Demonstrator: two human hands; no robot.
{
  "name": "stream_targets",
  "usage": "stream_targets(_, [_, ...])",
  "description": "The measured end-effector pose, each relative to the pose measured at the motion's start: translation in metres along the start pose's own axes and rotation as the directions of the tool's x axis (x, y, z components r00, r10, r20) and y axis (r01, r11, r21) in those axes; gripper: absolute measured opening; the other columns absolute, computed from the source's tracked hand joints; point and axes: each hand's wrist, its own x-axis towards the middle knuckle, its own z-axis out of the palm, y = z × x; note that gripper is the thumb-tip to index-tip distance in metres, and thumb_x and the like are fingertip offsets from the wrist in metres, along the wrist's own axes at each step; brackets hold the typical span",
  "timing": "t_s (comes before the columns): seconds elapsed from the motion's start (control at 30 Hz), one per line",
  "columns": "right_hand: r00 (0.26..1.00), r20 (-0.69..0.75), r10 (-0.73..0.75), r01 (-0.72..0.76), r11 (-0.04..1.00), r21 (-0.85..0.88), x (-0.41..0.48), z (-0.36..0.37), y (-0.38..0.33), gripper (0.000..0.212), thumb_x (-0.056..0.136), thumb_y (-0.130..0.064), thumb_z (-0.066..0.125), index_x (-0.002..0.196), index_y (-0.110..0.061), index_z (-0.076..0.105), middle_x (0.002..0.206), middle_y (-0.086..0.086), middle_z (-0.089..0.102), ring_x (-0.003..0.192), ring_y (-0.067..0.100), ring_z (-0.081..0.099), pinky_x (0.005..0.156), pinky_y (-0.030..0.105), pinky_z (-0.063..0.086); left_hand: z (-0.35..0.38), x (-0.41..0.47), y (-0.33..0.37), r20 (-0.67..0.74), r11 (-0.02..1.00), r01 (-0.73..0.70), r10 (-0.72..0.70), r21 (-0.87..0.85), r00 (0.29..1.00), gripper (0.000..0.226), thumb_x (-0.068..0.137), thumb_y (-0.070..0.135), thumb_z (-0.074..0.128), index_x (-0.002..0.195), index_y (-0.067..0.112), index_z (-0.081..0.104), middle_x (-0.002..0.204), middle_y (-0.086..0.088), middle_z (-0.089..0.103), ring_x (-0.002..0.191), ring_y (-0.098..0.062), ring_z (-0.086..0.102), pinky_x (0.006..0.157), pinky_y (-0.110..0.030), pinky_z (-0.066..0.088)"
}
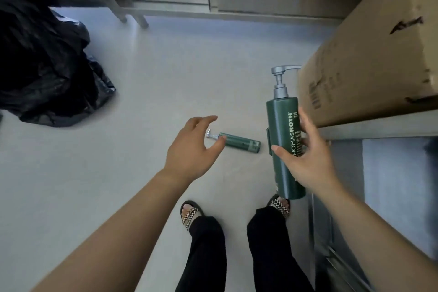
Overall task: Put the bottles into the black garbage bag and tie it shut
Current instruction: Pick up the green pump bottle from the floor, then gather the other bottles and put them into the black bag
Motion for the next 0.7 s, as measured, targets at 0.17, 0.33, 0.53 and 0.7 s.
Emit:
stream_targets(0.17, [0.998,-0.042,0.043,-0.044,0.999,-0.026,0.062,0.062,0.137,0.096,0.069,-0.025,0.08,0.14,-0.052,0.022,0.109,-0.045,0.038,0.092,-0.033,0.042,0.078,0.009,0.037,0.144,0.07,-0.084,-0.001,0.994,0.061,-0.061,0.088,0.998,0.054,0.086,0.05,0.049,0.137,0.037,0.036,0.142,0.003,0.039,0.124,-0.02,0.044,0.083,-0.033,0.044])
stream_targets(0.33, [1.0,0.019,-0.022,0.024,0.992,-0.125,0.13,0.106,0.244,0.097,0.071,-0.028,0.078,0.14,-0.055,0.016,0.129,-0.021,0.045,0.112,0.004,0.051,0.097,0.032,0.043,0.262,0.128,-0.152,0.097,0.979,-0.003,-0.017,0.205,0.995,0.056,0.085,0.051,0.053,0.137,0.037,0.037,0.145,0.003,0.036,0.131,-0.019,0.036,0.088,-0.038,0.047])
stream_targets(0.53, [0.991,0.07,-0.114,0.127,0.964,-0.233,0.196,0.13,0.324,0.096,0.071,-0.031,0.076,0.141,-0.055,0.015,0.123,-0.013,0.046,0.112,0.016,0.054,0.098,0.038,0.045,0.332,0.189,-0.216,0.112,0.959,-0.181,0.159,0.216,0.981,0.063,0.079,0.055,0.061,0.136,0.037,0.041,0.147,0.0,0.037,0.136,-0.02,0.031,0.106,-0.037,0.031])
stream_targets(0.7, [0.988,0.041,-0.147,0.152,0.971,-0.185,0.222,0.135,0.331,0.094,0.072,-0.026,0.078,0.143,-0.047,0.02,0.132,-0.013,0.046,0.113,0.007,0.051,0.088,0.007,0.037,0.353,0.211,-0.237,0.337,0.862,-0.404,0.299,0.305,0.893,0.064,0.08,0.054,0.061,0.138,0.038,0.037,0.138,0.004,0.046,0.129,-0.021,0.039,0.105,-0.043,0.032])
